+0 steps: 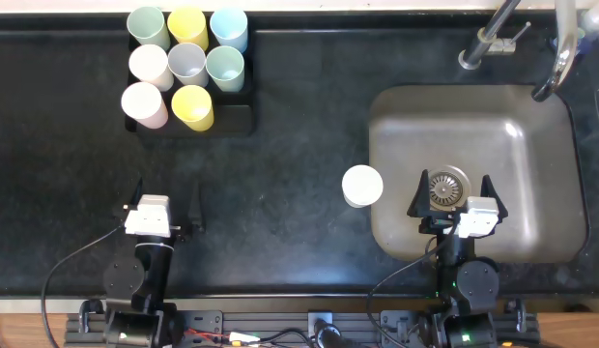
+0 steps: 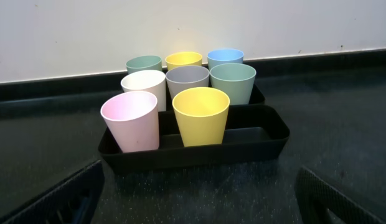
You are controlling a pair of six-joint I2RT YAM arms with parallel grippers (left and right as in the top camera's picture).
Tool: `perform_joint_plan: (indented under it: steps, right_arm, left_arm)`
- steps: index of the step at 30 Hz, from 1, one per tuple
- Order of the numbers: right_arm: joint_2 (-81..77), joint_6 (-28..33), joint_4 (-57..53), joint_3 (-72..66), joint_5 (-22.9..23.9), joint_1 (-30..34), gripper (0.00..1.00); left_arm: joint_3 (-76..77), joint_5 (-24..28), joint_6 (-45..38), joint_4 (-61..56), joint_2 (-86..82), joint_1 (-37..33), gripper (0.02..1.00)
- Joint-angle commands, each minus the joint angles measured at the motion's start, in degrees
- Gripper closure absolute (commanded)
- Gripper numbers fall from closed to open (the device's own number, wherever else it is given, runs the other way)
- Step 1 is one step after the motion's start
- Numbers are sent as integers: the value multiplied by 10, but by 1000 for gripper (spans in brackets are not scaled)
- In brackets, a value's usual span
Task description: Store Cups
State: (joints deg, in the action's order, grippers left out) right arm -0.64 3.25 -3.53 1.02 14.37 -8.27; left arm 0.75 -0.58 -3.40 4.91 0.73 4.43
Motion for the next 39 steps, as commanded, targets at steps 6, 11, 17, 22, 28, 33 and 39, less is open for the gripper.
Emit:
perform_joint_plan:
  steps: [6,11,17,22,28,33,39]
  right_arm:
    - [4,2,4,-7,1,2,5]
    - [4,2,4,-7,1,2,5]
    - [4,2,4,-7,1,2,7]
    - [4,2,14,12,3,-5,5]
    - [-37,-20,-211,248,-69,-14,3]
    - [-211,-20,-476,476,-134,-16,3]
    - [-468,-17,-725,668,-127,-44,3]
  left_arm:
    - [-3,9,-11,-1,-6,-2,20]
    - [-3,9,-11,-1,-6,-2,20]
    - [-3,9,-11,-1,-6,-2,18]
    - [-3,9,-11,-1,-6,-2,20]
    - [-3,9,-11,-1,-6,-2,20]
    - [-3,9,-11,-1,-6,-2,20]
    - [-3,9,-11,-1,-6,-2,20]
